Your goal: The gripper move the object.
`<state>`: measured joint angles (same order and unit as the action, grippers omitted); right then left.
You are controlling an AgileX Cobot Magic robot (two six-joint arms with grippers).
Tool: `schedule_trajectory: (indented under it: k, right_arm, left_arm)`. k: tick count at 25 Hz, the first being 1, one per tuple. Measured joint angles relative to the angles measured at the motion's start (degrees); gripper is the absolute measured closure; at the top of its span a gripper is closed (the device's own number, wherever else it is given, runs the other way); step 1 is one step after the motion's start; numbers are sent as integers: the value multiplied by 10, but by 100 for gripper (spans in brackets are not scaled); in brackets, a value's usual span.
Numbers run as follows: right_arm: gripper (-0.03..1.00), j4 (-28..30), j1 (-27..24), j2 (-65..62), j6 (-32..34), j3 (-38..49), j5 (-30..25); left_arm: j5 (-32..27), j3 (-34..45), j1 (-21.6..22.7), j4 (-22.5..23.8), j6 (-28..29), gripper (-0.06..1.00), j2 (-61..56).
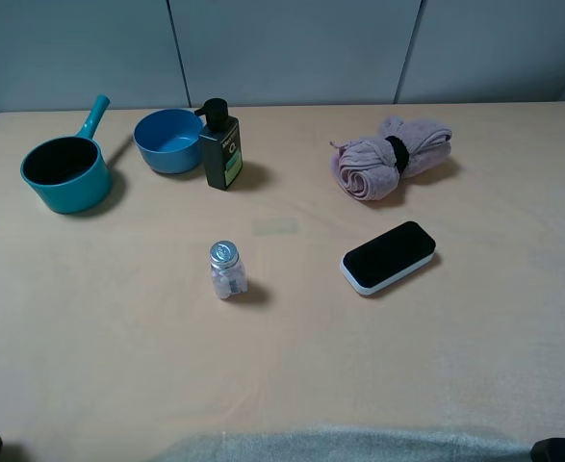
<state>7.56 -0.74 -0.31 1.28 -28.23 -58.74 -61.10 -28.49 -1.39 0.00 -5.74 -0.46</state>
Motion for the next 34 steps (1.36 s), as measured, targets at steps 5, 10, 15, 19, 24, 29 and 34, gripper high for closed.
schedule_trajectory:
  k: [5,10,15,19,24,29,34]
  right_arm:
    - [33,0,0,0,0,0,0]
    - [33,0,0,0,0,0,0]
    - [33,0,0,0,0,0,0]
    - [33,0,0,0,0,0,0]
    - [33,0,0,0,0,0,0]
    - [33,0,0,0,0,0,0]
    - [33,0,0,0,0,0,0]
  left_arm:
    - [0,0,0,0,0,24,0]
    - [0,0,0,0,0,24,0]
    - [0,0,0,0,0,24,0]
    - [0,0,0,0,0,24,0]
    - [0,0,0,0,0,24,0]
    - [0,1,0,0,0,24,0]
    - [0,1,0,0,0,24,0]
